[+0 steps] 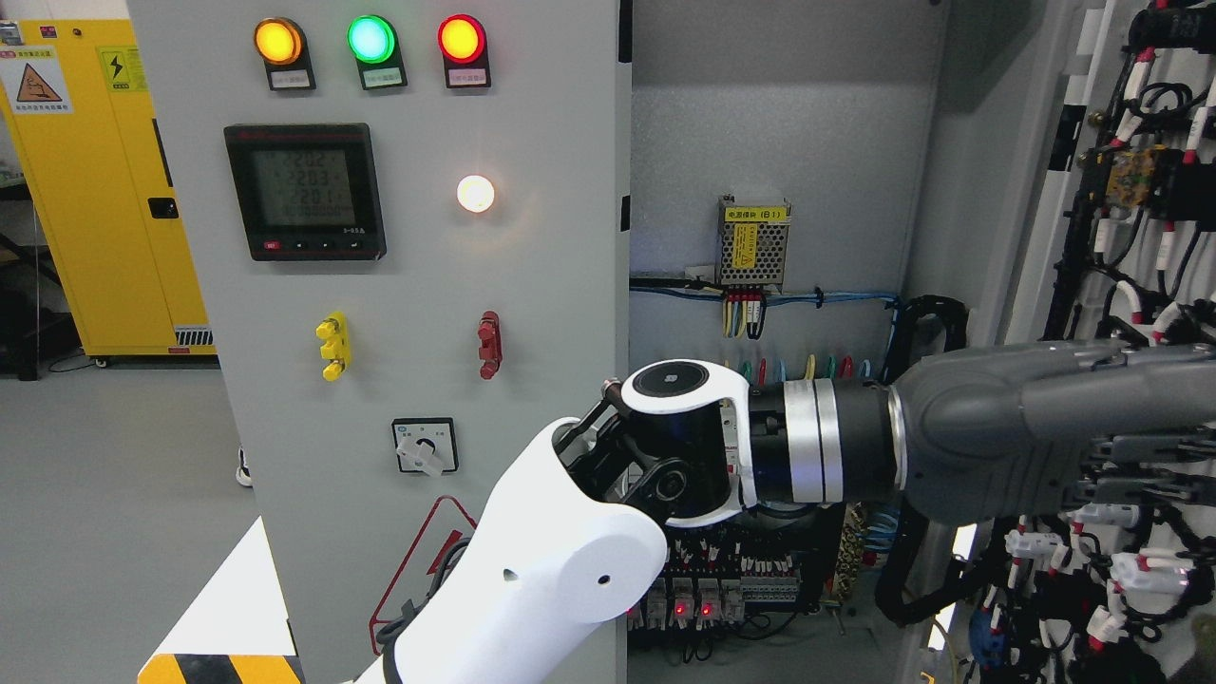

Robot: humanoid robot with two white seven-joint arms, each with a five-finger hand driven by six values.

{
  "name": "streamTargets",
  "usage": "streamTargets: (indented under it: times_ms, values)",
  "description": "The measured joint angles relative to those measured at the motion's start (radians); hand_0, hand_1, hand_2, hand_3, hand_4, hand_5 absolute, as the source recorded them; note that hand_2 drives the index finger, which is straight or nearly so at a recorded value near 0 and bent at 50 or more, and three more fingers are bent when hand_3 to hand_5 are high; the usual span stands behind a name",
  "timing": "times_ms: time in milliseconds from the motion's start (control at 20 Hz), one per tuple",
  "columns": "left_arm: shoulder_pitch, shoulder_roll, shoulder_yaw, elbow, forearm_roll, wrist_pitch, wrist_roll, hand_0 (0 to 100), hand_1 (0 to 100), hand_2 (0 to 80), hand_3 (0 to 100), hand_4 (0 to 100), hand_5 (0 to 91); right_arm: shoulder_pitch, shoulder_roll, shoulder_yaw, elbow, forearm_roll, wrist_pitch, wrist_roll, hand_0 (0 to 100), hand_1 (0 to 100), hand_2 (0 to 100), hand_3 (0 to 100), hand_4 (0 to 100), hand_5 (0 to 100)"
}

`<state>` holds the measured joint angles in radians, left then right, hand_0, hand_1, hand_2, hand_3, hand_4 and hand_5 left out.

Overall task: Open door with both hands
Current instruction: 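Push the push-button door outward with the left hand, swinging it open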

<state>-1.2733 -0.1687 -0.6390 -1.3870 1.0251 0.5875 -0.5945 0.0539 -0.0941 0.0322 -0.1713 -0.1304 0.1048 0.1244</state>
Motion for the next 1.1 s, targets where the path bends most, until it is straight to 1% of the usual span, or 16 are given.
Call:
streamTargets:
  times_ms: [100, 250, 451, 601, 751, 901, 1102]
  values:
    - [0.007, -0.001, -0.001, -0.003, -0.002, 0.000, 0.000, 12, 56, 0.0, 0, 0, 0.0, 0.000, -0.001, 0.000, 0.000, 0.000, 0.000, 0.000, 0, 50, 4, 0, 0, 0]
    - [0.023, 0.003, 0.023, -0.016, -0.006, -0.005, 0.000, 12, 56, 0.0, 0, 0, 0.0, 0.000, -0.001, 0.001, 0.000, 0.000, 0.001, 0.000, 0, 50, 4, 0, 0, 0]
    - [0.062, 0.026, 0.057, -0.046, -0.012, 0.003, 0.001, 12, 56, 0.0, 0, 0, 0.0, 0.000, -0.002, 0.002, 0.000, 0.000, 0.002, 0.000, 0, 50, 4, 0, 0, 0]
    - [0.111, 0.054, 0.079, -0.081, -0.015, 0.006, 0.001, 12, 56, 0.0, 0, 0, 0.0, 0.000, -0.002, 0.003, 0.001, 0.000, 0.002, 0.000, 0, 50, 4, 0, 0, 0]
    - [0.192, 0.085, 0.095, -0.129, -0.025, 0.007, 0.007, 12, 56, 0.0, 0, 0, 0.0, 0.000, -0.002, 0.003, 0.001, 0.000, 0.002, 0.000, 0, 50, 4, 0, 0, 0]
    - [0.286, 0.128, 0.110, -0.176, -0.037, 0.009, 0.042, 12, 56, 0.0, 0, 0, 0.0, 0.000, -0.002, 0.004, 0.001, 0.000, 0.002, -0.002, 0, 50, 4, 0, 0, 0]
    - [0.427, 0.196, 0.133, -0.240, -0.046, 0.005, 0.122, 12, 56, 0.0, 0, 0, 0.0, 0.000, -0.002, 0.004, 0.001, 0.000, 0.002, -0.005, 0, 50, 4, 0, 0, 0]
